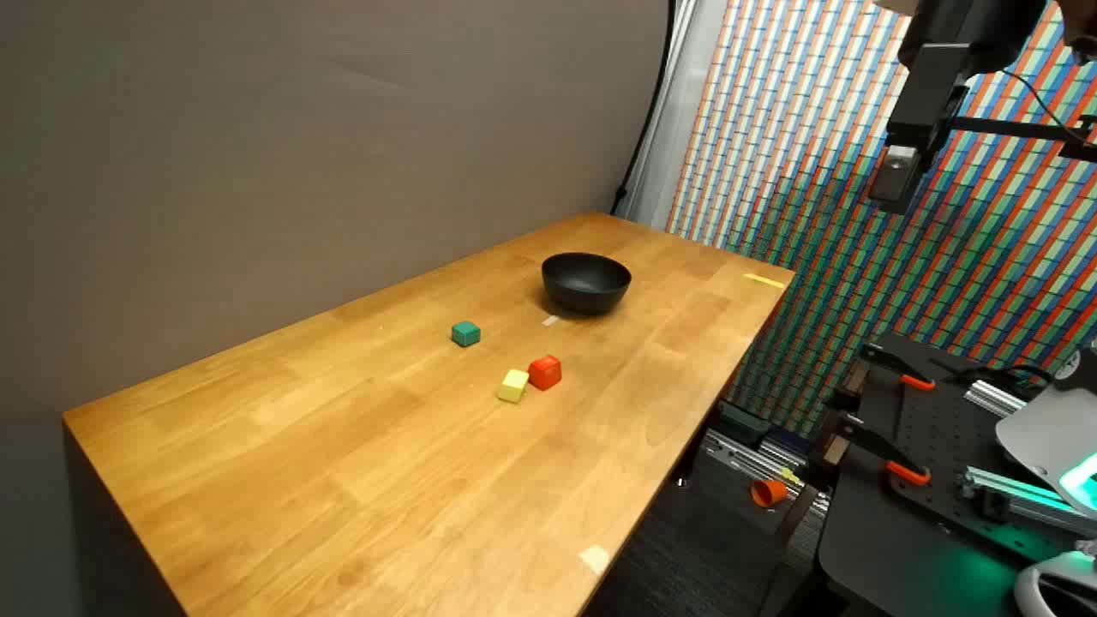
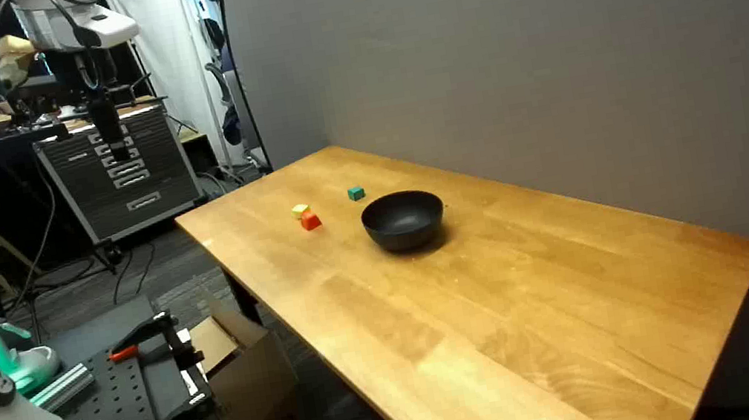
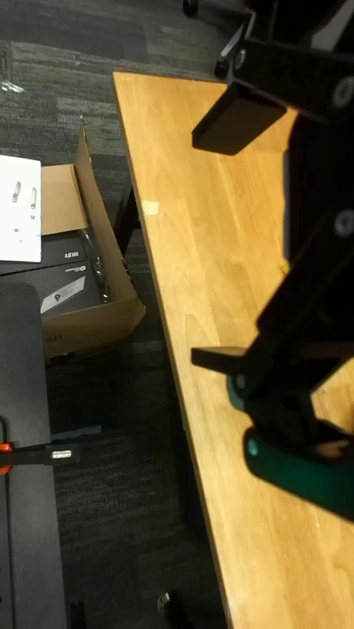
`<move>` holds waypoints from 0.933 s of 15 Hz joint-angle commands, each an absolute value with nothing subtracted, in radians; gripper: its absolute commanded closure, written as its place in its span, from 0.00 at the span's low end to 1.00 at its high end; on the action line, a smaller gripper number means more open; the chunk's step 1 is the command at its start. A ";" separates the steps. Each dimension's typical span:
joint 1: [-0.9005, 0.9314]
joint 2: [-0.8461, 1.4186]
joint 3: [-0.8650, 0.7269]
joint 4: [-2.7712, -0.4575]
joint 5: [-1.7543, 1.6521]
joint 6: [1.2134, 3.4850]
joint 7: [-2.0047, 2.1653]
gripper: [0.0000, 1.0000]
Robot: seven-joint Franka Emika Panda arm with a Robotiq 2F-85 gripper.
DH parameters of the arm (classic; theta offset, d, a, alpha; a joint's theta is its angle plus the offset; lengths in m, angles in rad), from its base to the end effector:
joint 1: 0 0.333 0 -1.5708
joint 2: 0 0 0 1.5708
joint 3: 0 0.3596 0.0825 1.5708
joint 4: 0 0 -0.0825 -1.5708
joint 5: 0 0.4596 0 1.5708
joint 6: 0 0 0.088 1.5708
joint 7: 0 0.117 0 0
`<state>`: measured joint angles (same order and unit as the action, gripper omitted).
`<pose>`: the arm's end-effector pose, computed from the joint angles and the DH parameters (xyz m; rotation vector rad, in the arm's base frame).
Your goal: Take the orange and green blocks one at a time and place them in the black bowl
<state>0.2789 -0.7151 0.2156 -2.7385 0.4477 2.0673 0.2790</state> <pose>0.3203 0.1943 0.4153 -2.8841 0.0588 0.0689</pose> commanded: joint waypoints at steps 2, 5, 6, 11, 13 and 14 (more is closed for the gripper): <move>0.271 -0.716 0.222 -2.736 0.452 2.063 0.275 0.00; 0.265 -0.686 0.212 -2.723 0.456 2.087 0.257 0.00; 0.251 -0.645 0.212 -2.706 0.453 2.109 0.261 0.00; 0.169 -0.346 0.192 -2.580 0.381 2.289 0.223 0.00; 0.152 -0.223 0.182 -2.510 0.352 2.331 0.213 0.00; 0.149 -0.161 0.176 -2.469 0.343 2.344 0.205 0.00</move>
<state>0.1641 -0.3562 0.1946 -2.6099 0.3794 2.3065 0.2333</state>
